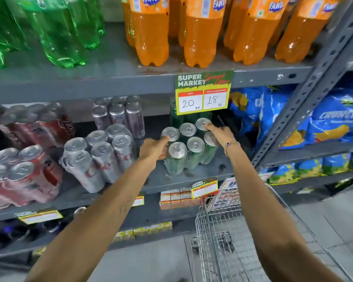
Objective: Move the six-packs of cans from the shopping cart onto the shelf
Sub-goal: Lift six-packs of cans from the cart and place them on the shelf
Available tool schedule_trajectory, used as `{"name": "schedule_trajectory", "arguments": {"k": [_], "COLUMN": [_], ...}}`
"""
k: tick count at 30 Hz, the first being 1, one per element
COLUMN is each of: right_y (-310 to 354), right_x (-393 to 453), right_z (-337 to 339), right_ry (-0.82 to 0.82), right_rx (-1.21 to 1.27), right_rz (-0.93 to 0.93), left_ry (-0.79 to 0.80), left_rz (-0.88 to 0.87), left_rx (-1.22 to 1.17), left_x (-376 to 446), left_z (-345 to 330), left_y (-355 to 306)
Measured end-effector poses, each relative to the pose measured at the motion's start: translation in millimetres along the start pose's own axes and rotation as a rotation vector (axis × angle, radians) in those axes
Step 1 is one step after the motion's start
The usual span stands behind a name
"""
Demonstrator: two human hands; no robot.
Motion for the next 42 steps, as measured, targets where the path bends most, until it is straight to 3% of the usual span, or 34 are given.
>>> {"name": "schedule_trajectory", "arguments": {"k": [6, 11, 14, 16, 19, 21, 23, 27, 33, 42], "right_y": [-8, -13, -18, -28, -55, -70, -79, -88, -110, -126], "right_x": [21, 26, 28, 28, 23, 17, 16, 19, 26, 33], "right_z": [-6, -5, 3, 3, -21, -35, -40, -35, -16, 0], "right_ry": [0.039, 0.046, 0.016, -0.016, 0.168, 0.258, 0.261, 0.237, 0.126, 0.098], "right_rx": [-0.040, -0.097, -0.119, 0.029, 0.348, 0.439, 0.471, 0.508, 0.517, 0.523], "right_rz": [0.033, 0.021, 0.033, 0.042, -0.028, -0.083, -0.102, -0.115, -0.188, -0.217], "left_ry": [-0.086, -0.053, -0.161, -0.238, -0.118, -0.011, -0.009, -0.047, 0.022, 0.051], "left_rz": [0.004, 0.012, -0.024, -0.021, 0.002, 0.089, 0.124, 0.133, 0.077, 0.102], "left_rx": [0.033, 0.111, 0.190, 0.097, -0.090, -0.306, -0.420, -0.448, -0.397, -0.384], "left_x": [16, 21, 19, 11, -1, -6, -4, 2, 2, -2], "left_z": [0, 0, 3, 1, -27, -50, -60, -67, -87, -104], "left_y": [6, 14, 27, 45, 68, 76, 78, 70, 58, 69]}}
Point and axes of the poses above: each hand's wrist, its own x-axis towards the middle knuckle, its own z-axis out of the back of the hand, y = z × x, the point moved 5 cm from there along x, towards the middle knuckle, and after that the axes turned 3 degrees about z, right-handed, at the moved point
